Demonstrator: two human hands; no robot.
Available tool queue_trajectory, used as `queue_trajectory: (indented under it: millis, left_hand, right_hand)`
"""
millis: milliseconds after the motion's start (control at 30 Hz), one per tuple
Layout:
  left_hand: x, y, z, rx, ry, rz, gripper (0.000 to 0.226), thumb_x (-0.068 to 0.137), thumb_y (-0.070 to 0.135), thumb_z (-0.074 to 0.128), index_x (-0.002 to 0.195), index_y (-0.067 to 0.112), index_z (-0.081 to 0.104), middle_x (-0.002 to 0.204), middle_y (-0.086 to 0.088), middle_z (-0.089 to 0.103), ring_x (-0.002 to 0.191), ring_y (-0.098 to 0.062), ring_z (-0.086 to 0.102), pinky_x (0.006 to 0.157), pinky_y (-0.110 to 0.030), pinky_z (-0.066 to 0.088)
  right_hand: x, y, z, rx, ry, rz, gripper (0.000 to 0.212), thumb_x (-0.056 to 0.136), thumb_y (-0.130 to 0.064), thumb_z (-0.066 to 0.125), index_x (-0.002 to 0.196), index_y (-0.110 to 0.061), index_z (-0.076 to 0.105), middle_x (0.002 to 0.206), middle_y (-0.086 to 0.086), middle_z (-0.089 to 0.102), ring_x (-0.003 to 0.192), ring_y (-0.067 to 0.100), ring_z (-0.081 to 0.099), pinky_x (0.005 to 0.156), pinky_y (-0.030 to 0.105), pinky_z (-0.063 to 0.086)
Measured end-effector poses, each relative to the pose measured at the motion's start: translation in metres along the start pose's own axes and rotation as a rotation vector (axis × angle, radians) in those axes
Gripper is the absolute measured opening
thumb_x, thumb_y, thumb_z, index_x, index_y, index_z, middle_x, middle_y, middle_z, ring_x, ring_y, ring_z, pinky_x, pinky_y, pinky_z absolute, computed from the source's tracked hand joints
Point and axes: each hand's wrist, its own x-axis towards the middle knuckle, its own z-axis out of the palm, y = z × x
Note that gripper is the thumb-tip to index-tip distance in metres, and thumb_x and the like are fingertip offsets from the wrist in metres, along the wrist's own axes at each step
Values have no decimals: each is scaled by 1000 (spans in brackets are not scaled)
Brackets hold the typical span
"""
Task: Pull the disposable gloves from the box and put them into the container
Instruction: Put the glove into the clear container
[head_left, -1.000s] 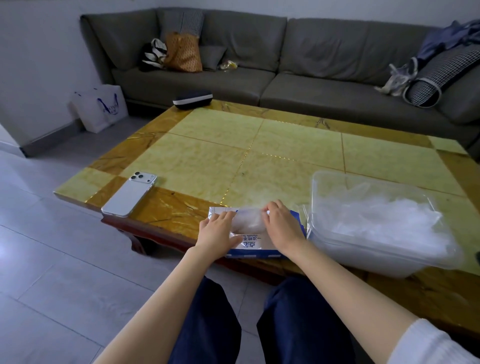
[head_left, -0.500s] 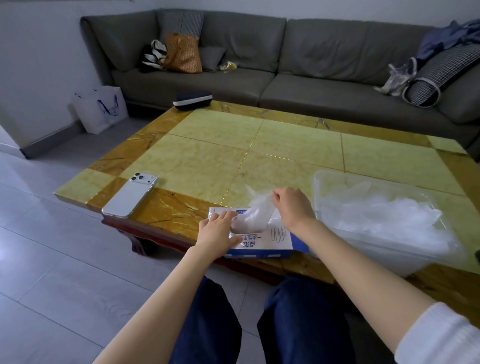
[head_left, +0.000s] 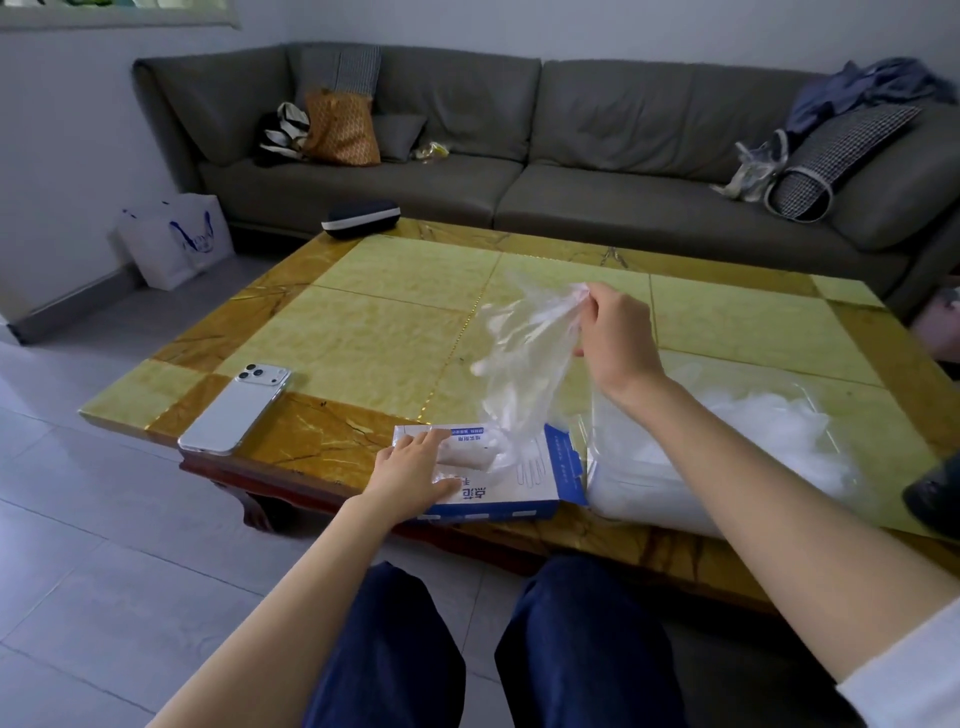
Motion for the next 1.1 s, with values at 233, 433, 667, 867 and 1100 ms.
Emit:
queue_trajectory:
  millis: [233,433,667,867,1100]
  left_hand:
    - [-2,22,-57,-482,146,75,59,91,23,60,142,15,31,142,-2,42,129,-16,40,103,-29,33]
    - [1,73,-85,-539,181,257,45,88,25,64,127,11,47,118,7,53,112,-8,49,97,-25,39]
    - [16,105,-118,-337,289,342,7,89,12,61,94,8,61,88,4,63,83,-8,60,74,-15,48]
    - [21,144,-142,59,293,493,7,89,18,63,93,16,67,96,1,69,83,-12,62,80,-30,52]
    - [29,182,-151,41,329,566,8,82,18,70,88,12,70,88,-3,70,82,-22,62,75,-40,52]
  right_hand:
    - [-2,8,-22,178,-273,96,24,100,-3,35,104,0,59,107,15,62,91,25,64,66,23,56]
    - [-14,9,-37,384,-478,125,29,102,-9,36,103,-3,64,101,7,65,90,14,64,62,14,53]
    - [-18,44,-65,-3,-480,194,26,97,1,41,114,-5,59,114,9,61,89,13,59,80,25,49]
    - [-5,14,-86,114,-443,27,67,76,-50,64,131,-15,49,117,-8,55,108,6,52,94,22,40]
    - [4,33,-77,-196,-309,-79,24,86,-19,64,67,-21,49,82,-5,60,84,18,58,72,24,37]
